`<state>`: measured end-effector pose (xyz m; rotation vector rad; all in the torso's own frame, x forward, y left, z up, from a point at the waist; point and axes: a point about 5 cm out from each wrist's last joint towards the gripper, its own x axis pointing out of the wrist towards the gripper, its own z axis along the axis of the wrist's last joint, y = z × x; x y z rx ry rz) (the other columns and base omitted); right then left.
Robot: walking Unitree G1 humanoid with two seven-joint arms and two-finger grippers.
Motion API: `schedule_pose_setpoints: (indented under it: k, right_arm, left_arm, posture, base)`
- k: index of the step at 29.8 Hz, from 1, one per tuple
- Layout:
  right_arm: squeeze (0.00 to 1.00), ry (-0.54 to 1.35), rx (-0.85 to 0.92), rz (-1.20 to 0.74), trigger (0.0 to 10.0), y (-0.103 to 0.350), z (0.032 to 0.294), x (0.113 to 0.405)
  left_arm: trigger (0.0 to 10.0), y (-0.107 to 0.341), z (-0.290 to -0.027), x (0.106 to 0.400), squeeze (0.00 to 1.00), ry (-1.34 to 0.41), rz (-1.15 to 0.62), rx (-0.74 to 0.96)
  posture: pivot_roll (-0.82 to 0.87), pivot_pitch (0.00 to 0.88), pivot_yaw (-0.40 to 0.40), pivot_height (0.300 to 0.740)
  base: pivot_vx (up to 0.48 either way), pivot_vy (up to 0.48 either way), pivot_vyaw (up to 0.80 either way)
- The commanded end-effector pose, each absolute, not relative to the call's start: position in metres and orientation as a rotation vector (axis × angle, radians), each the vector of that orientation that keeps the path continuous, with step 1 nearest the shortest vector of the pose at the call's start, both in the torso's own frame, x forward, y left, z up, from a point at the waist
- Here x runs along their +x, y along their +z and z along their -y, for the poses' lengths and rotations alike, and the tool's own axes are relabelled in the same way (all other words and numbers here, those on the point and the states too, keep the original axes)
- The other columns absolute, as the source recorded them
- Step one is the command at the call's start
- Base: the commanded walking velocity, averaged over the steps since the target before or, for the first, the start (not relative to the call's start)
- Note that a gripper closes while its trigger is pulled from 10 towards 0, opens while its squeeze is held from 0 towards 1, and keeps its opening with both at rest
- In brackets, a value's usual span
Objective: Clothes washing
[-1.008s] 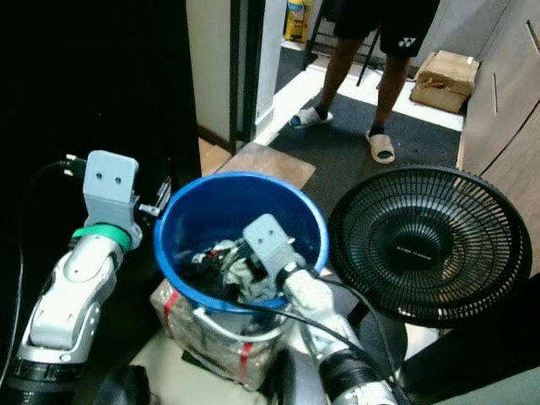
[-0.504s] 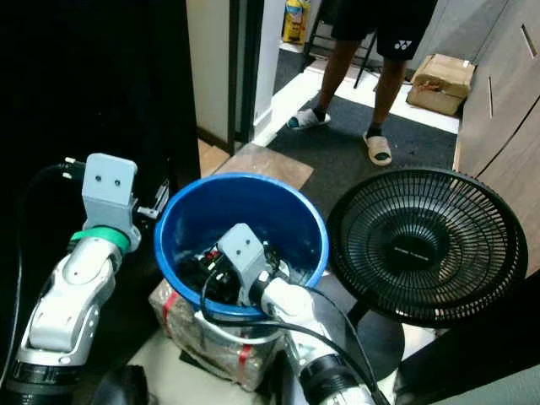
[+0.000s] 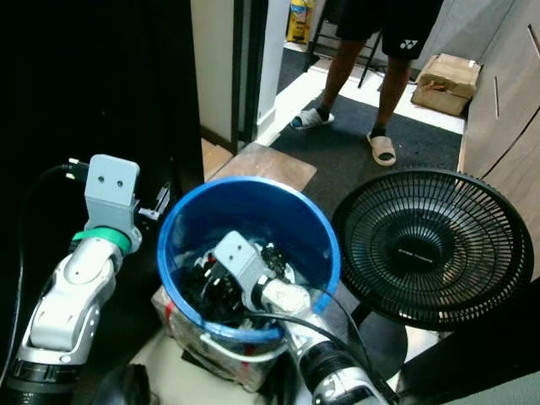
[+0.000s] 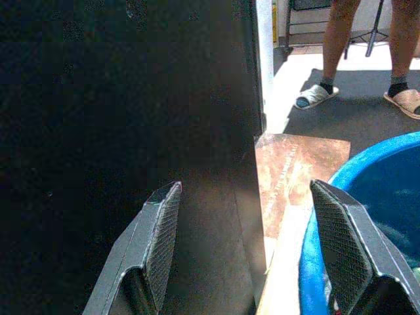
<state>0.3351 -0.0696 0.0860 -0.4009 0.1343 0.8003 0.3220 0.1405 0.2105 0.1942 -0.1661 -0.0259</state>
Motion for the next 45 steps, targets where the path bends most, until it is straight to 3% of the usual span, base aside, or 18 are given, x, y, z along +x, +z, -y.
schedule_pose_setpoints:
  k: [1, 9, 15, 26, 37, 45]
  right_arm:
    - [0.0, 0.789, -0.417, -0.189, 10.0, 0.076, 0.073, 0.333]
    - [0.0, 0.783, -0.37, -0.164, 10.0, 0.084, 0.075, 0.337]
    - [0.0, 0.804, -0.375, -0.266, 10.0, 0.067, 0.081, 0.332]
    - [0.0, 0.84, -0.328, -0.354, 10.0, 0.056, 0.084, 0.326]
    - [0.0, 1.084, -0.285, -0.419, 10.0, 0.043, 0.073, 0.305]
    - [0.0, 1.071, -0.284, -0.452, 10.0, 0.034, 0.078, 0.298]
  left_arm:
    - [10.0, 0.205, -0.141, 0.321, 0.0, -0.03, 0.135, 0.207]
    - [10.0, 0.192, -0.135, 0.314, 0.0, -0.095, 0.066, 0.214]
    - [10.0, 0.188, -0.123, 0.312, 0.0, -0.143, 0.057, 0.204]
    - [10.0, 0.189, -0.128, 0.313, 0.0, -0.133, 0.051, 0.216]
    - [10.0, 0.189, -0.129, 0.31, 0.0, -0.123, 0.048, 0.214]
    - [10.0, 0.19, -0.128, 0.31, 0.0, -0.127, 0.049, 0.208]
  posture:
    - [0.13, 0.102, -0.012, 0.555]
    - [0.13, 0.101, -0.014, 0.555]
    - [0.12, 0.093, -0.008, 0.555]
    - [0.12, 0.092, -0.007, 0.555]
    - [0.14, 0.104, -0.014, 0.555]
    - [0.14, 0.109, -0.011, 0.555]
  base:
    - [0.0, 0.0, 0.0]
    - [0.0, 0.0, 0.0]
    - [0.0, 0.0, 0.0]
    - [0.0, 0.0, 0.0]
    - [0.0, 0.0, 0.0]
    - [0.0, 0.0, 0.0]
